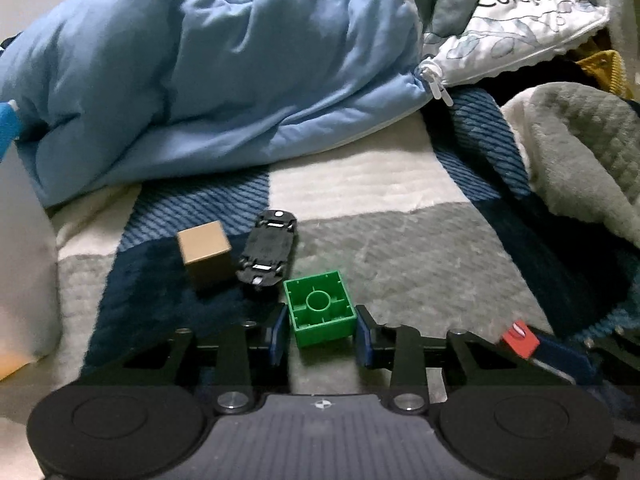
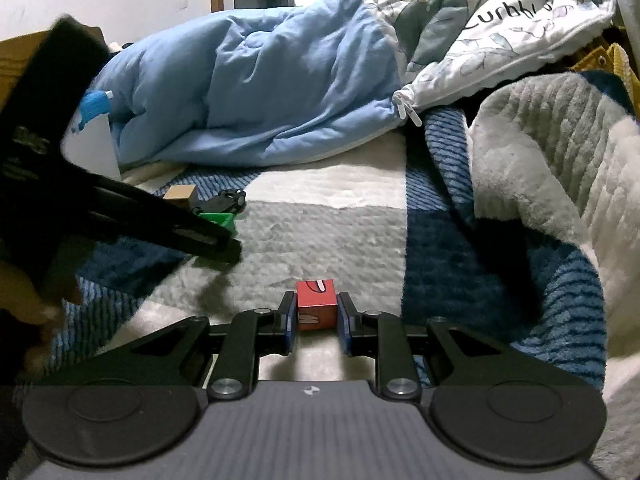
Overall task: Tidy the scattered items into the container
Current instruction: 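Grasp the green block with the left tool while the right tool grasps the red block, then carry the green and red blocks into the white bin and open both tools, then move both tools back over the wooden cube and black car, then grasp the wooden cube with the left tool while the right tool grasps the black car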
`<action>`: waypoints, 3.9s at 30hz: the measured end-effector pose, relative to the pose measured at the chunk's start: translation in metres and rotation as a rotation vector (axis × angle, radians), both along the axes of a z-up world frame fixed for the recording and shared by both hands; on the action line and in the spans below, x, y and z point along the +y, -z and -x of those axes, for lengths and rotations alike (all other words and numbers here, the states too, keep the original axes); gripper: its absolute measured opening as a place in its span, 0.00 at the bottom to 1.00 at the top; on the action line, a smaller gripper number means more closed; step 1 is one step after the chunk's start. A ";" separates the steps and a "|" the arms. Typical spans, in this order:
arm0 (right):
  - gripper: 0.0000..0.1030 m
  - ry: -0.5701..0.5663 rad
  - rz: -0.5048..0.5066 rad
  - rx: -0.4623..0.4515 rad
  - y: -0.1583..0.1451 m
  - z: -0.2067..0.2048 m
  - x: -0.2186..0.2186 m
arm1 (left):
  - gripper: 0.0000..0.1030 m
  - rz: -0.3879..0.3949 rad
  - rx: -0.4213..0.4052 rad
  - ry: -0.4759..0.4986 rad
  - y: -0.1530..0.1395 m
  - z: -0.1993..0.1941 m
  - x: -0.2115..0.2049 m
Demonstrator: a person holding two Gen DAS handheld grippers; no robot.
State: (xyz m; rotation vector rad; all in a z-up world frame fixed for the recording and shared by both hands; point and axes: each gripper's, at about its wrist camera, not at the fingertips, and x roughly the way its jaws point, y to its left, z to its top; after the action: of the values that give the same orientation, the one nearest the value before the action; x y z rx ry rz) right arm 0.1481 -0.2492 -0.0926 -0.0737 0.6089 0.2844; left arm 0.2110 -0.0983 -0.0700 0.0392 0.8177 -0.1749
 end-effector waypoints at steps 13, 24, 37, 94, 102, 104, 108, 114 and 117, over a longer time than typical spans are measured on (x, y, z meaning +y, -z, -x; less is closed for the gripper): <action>0.23 -0.006 0.034 0.041 -0.006 0.029 0.028 | 0.37 0.001 -0.087 0.085 -0.038 0.085 0.046; 0.23 -0.095 0.114 -0.034 -0.044 0.049 0.082 | 0.37 -0.028 -0.197 0.083 -0.073 0.130 0.101; 0.23 -0.217 0.093 -0.127 -0.083 0.044 0.169 | 0.37 0.006 -0.293 -0.063 -0.117 0.145 0.181; 0.71 -0.324 0.124 -0.255 -0.097 0.011 0.237 | 0.65 -0.053 -0.330 -0.200 -0.139 0.102 0.256; 0.63 -0.174 0.228 -0.104 -0.035 -0.007 0.162 | 0.66 -0.002 -0.242 0.075 -0.118 0.098 0.157; 0.59 -0.128 0.217 -0.063 -0.024 -0.018 0.147 | 0.66 0.009 -0.207 0.090 -0.105 0.089 0.142; 0.46 -0.080 0.189 -0.007 -0.008 -0.043 0.130 | 0.66 0.009 -0.161 0.082 -0.083 0.072 0.126; 0.44 -0.043 0.117 0.040 0.009 -0.074 0.123 | 0.66 0.026 -0.125 0.034 -0.070 0.043 0.121; 0.39 -0.040 0.105 0.050 0.017 -0.086 0.123 | 0.66 0.040 -0.111 0.029 -0.065 0.035 0.119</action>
State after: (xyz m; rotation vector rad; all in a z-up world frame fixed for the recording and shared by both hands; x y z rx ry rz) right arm 0.2341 -0.1258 -0.1098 -0.1801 0.6724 0.2940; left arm 0.1755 0.0204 -0.0054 0.0235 0.7028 -0.2148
